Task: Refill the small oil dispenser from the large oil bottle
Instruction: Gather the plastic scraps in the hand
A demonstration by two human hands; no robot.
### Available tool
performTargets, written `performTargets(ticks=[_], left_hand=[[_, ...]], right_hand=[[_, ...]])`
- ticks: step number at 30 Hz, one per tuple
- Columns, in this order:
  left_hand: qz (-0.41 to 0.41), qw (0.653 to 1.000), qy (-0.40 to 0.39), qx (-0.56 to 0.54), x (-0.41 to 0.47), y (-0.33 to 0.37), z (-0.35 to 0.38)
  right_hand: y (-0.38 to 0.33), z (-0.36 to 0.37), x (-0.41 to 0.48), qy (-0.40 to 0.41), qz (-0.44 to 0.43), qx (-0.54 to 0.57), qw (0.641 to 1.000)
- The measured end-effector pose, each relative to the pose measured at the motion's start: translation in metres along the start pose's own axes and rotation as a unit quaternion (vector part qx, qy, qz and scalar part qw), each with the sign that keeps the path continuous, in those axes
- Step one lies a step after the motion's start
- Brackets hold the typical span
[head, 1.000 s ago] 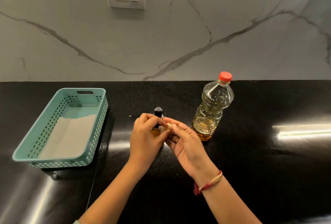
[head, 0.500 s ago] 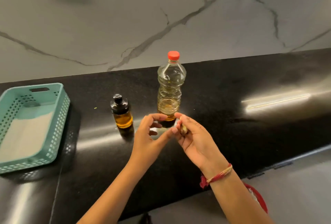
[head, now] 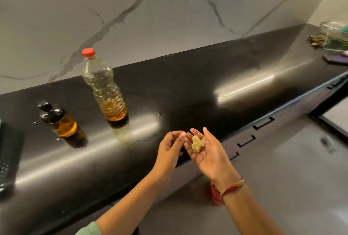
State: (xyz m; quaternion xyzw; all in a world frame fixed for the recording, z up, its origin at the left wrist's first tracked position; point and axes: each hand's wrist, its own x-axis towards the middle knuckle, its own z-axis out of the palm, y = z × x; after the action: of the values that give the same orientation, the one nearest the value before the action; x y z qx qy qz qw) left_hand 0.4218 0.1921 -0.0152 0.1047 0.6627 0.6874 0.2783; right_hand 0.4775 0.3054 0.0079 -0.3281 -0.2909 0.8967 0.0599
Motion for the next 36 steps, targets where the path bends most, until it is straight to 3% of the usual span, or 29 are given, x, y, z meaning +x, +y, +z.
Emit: performTargets(ticks=[4,10,18,27,36], left_hand=[[-0.07,0.997,-0.044,0.01,0.001,-0.02,0.053],[-0.246,0.966,-0.075,0.005,0.022,-0.075,0.133],[-0.423,0.904,-0.005,-0.061,0.064,-0.145,0.209],[-0.444,0.889,0.009,-0.106,0.111,-0.195,0.253],[-0.414,0.907,0.026,-0.075,0.113,-0.228,0.236]], right_hand=[[-0.018,-0.063,-0.002,0.047,-0.015,0.009,0.999],[-0.033,-0.174,0.017,0.164,0.0,0.069,0.984],[-0.039,-0.282,0.051,0.268,0.038,0.144,0.952],[-0.057,-0.346,0.098,0.345,0.066,0.197,0.915],[-0.037,-0.376,0.111,0.359,0.076,0.147,0.919]])
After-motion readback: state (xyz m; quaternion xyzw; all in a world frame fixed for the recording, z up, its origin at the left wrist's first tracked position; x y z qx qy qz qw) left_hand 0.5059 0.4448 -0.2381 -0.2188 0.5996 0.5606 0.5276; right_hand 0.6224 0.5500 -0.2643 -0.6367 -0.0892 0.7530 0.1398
